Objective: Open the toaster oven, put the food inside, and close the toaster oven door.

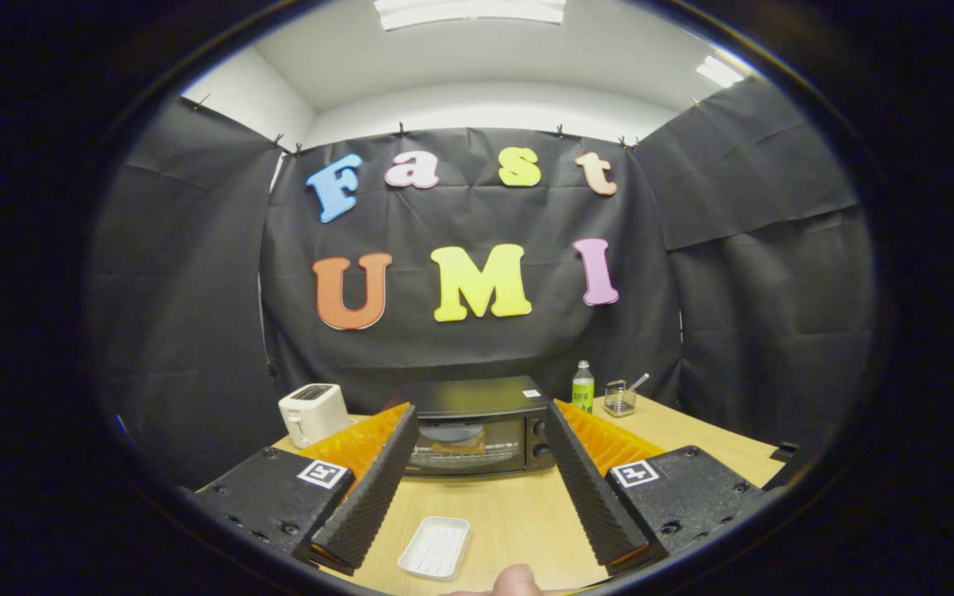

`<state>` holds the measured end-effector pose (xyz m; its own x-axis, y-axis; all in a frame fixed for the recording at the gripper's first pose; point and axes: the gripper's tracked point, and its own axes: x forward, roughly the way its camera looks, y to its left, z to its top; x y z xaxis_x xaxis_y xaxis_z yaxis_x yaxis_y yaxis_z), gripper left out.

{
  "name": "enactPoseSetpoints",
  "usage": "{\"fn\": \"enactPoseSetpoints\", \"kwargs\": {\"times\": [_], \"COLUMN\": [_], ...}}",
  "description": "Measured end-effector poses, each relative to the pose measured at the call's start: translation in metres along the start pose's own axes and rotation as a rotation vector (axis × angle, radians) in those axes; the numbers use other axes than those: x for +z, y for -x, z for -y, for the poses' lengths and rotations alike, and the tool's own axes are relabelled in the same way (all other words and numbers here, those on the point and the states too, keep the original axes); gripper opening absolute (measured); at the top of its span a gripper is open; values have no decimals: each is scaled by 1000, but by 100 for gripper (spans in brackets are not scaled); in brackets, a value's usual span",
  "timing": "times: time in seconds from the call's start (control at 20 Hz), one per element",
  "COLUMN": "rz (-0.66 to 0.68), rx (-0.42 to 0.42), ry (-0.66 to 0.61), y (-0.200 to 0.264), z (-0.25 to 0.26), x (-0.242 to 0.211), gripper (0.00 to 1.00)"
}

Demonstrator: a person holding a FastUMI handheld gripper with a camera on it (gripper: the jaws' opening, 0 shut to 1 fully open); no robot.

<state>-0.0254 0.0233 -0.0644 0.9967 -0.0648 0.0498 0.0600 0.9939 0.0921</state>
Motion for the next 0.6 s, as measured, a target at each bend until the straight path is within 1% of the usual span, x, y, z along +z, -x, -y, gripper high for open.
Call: {"fn": "enactPoseSetpoints", "kwargs": {"times": [0.6], "rz": [-18], "rx": [-26], "ry": [1], "y": [-14], "z": [-1], "x": [-12], "gripper": [100]}}
